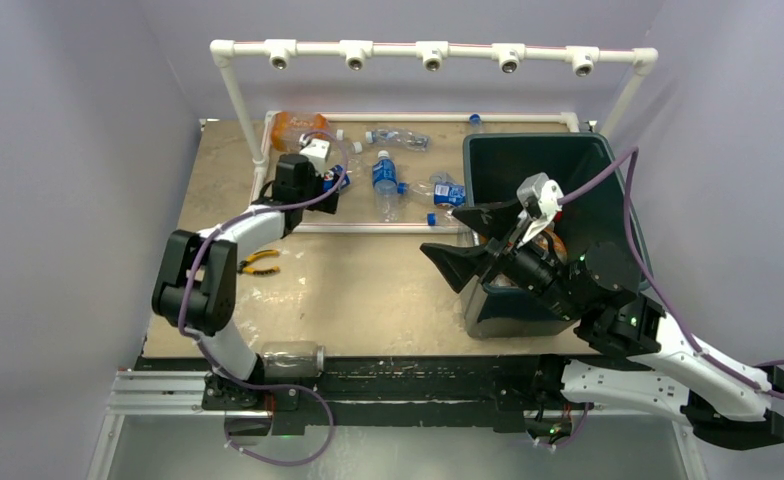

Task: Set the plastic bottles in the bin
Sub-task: Pick up the plastic bottle at the center of the board, then place the plastic bottle in the trash bin.

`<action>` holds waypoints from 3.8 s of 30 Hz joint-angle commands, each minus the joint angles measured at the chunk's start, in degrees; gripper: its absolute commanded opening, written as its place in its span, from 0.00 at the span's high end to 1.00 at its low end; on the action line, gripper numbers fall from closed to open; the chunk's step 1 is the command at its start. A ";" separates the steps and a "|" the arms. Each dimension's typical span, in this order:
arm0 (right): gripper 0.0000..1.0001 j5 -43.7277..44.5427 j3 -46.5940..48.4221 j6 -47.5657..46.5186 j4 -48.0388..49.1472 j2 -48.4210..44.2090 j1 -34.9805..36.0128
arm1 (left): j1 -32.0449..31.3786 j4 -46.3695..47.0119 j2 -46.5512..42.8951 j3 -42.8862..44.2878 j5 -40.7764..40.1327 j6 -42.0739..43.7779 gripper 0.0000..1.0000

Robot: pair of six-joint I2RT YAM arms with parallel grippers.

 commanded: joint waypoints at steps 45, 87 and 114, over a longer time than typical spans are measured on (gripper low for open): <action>0.09 -5.48 -6.89 7.81 4.55 -7.06 0.25 | -12.83 -3.75 -45.67 -10.26 18.70 -9.16 0.67; 0.01 1.01 37.25 2.97 -32.87 24.30 -4.01 | -14.41 22.21 -63.88 -34.61 44.30 -2.86 0.75; 0.15 -27.20 29.22 11.05 -26.78 27.96 -12.94 | -14.50 23.36 -66.46 -35.46 41.58 -2.15 0.82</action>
